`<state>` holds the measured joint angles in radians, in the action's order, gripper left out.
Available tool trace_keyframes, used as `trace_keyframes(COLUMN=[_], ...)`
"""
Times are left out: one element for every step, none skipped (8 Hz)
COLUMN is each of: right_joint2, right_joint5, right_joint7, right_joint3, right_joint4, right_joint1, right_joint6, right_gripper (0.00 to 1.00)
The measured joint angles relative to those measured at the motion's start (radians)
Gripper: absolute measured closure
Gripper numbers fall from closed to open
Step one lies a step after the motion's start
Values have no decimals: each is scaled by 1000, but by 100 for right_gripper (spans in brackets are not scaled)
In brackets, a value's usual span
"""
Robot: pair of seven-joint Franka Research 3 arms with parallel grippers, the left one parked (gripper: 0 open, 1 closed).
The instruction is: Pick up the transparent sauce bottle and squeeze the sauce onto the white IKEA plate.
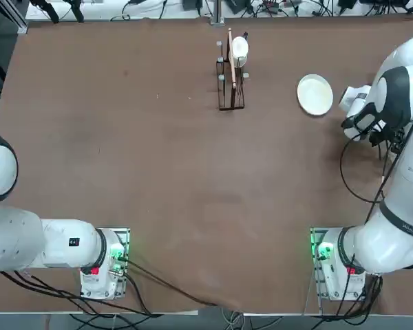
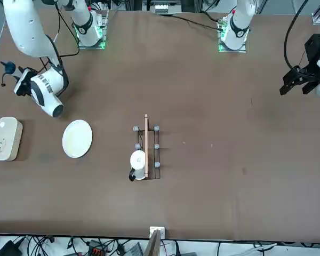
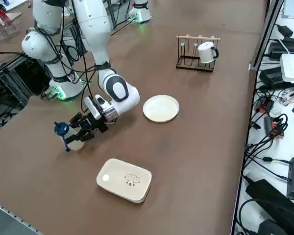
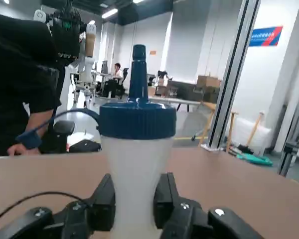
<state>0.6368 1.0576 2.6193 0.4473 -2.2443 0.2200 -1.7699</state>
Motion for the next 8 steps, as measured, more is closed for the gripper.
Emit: trace_keyframes(right_joint2=[0, 0, 1, 3, 8, 16, 24, 31], right_joint5=[0, 0, 1, 1, 1, 2, 8, 11], right_joint7=[11, 25, 48, 65, 78, 84, 85, 85], right_joint3=[0, 0, 0, 0, -1, -2, -2, -2], right_joint4=[-2, -2, -2, -3, -3, -3, -3, -3], right_joint1=[0, 0, 0, 0, 0, 0, 3, 7], right_joint6=[-13, -17, -27, -39, -49, -56, -51, -45], right_gripper=[62, 62, 62, 62, 62, 61, 59, 47])
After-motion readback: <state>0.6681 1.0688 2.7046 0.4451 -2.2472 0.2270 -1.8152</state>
